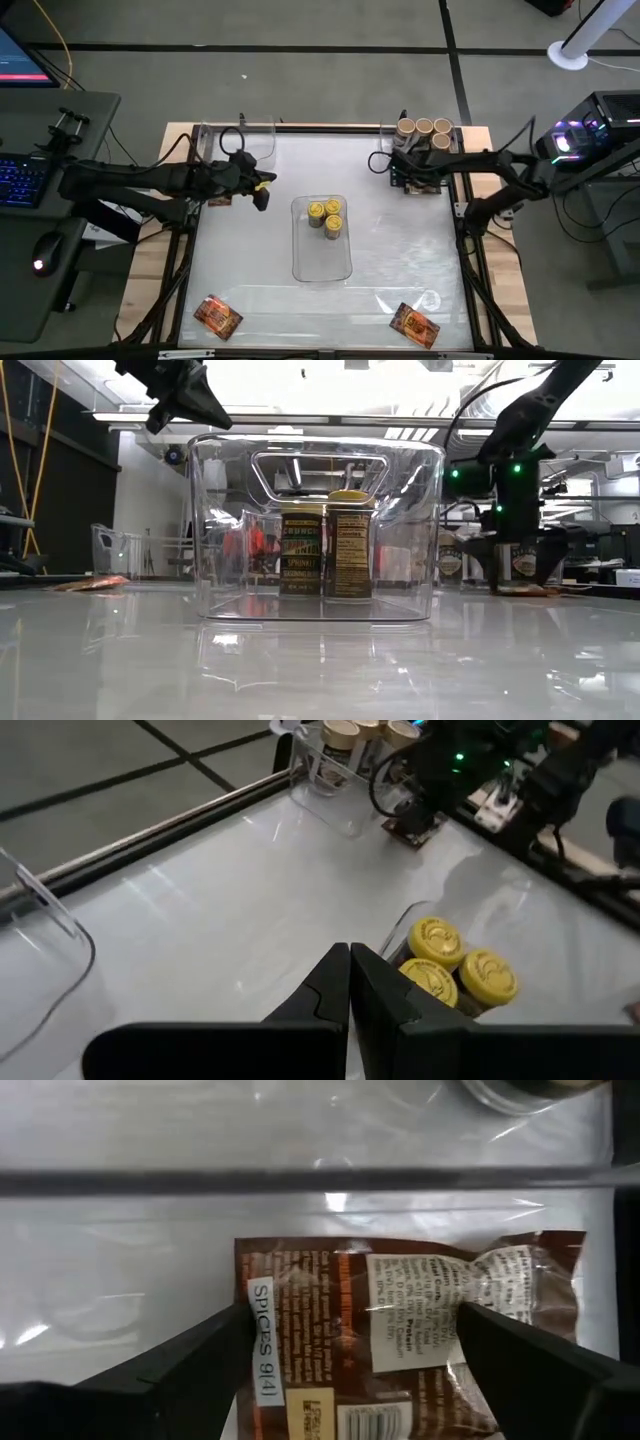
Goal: Sort spices by type
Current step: Put the top right brown seasoning bag into the left transparent bin
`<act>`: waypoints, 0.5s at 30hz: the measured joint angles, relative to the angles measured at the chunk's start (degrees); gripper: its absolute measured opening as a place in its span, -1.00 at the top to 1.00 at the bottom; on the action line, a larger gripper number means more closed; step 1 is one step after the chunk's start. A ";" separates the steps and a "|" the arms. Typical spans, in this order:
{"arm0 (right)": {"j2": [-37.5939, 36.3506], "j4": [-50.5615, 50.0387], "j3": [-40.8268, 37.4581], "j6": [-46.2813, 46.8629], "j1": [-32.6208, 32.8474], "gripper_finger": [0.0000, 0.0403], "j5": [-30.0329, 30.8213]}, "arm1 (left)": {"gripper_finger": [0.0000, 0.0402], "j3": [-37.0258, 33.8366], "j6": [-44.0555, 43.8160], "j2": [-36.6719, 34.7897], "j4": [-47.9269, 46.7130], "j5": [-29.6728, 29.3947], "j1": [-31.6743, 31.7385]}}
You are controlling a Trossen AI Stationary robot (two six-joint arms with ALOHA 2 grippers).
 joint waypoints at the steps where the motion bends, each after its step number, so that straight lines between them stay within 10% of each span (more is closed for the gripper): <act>1: 1.02 0.26 0.17 0.11 0.04 -0.74 -0.06 | 1.00 0.00 1.24 0.00 -0.07 0.04 0.00; 8: 4.40 0.05 0.19 5.67 3.71 -0.51 -0.38 | 1.00 0.00 6.85 -1.05 -2.83 0.05 0.00; 15: 4.14 -3.01 1.18 11.48 10.40 0.38 -4.48 | 1.00 0.00 12.60 -6.01 -8.18 -2.35 1.65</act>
